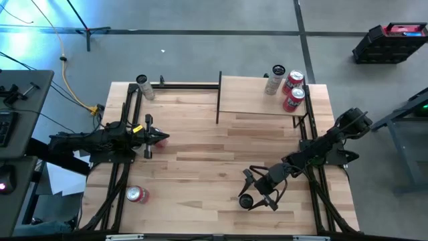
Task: Place canned beverage on shelf
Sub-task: Put the white soda can on the shelf aligned with the other white soda can
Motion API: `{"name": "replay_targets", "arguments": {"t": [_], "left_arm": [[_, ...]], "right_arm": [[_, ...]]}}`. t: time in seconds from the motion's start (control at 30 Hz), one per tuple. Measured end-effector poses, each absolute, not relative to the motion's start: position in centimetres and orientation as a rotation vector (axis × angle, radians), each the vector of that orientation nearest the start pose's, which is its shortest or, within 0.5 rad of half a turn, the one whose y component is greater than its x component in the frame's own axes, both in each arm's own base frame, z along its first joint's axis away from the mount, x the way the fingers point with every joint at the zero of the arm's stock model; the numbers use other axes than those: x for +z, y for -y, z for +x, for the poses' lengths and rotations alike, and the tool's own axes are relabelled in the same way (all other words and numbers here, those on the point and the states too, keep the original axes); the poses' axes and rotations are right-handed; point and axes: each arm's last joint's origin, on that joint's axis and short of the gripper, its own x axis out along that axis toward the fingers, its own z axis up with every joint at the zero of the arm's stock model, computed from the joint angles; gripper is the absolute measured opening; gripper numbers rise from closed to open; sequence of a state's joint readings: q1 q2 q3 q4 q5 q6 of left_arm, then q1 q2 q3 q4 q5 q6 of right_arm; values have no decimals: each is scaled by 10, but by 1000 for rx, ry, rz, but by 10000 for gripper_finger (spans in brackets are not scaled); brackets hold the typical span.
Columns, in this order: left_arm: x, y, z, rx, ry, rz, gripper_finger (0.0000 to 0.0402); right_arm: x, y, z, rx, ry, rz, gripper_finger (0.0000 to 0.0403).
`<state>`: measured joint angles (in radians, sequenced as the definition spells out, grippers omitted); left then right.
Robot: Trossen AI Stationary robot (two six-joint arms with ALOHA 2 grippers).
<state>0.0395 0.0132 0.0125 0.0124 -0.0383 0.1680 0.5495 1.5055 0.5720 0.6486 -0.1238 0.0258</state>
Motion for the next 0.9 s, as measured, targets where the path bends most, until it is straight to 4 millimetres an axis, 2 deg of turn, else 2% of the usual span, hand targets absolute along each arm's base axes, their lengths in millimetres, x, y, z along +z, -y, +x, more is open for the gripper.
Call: {"name": "replay_targets", "arguments": {"t": [0.23, 0.43, 0.57, 0.67, 0.8, 0.9], "left_arm": [[168, -5, 98, 79, 5, 168, 3], [168, -5, 98, 78, 5, 168, 3], [168, -5, 98, 78, 5, 168, 3], [168, -5, 98, 78, 5, 168, 3], [168, -5, 98, 79, 5, 168, 3], [168, -5, 98, 78, 5, 168, 3]], "right_arm": [[177, -155, 244, 667, -308, -40, 275], [182, -152, 240, 654, -365, -45, 322], [197, -152, 234, 645, -423, -50, 351], [213, -157, 228, 572, -459, -69, 357], [229, -172, 219, 469, -452, -103, 358], [229, -182, 213, 394, -438, -100, 358]]}}
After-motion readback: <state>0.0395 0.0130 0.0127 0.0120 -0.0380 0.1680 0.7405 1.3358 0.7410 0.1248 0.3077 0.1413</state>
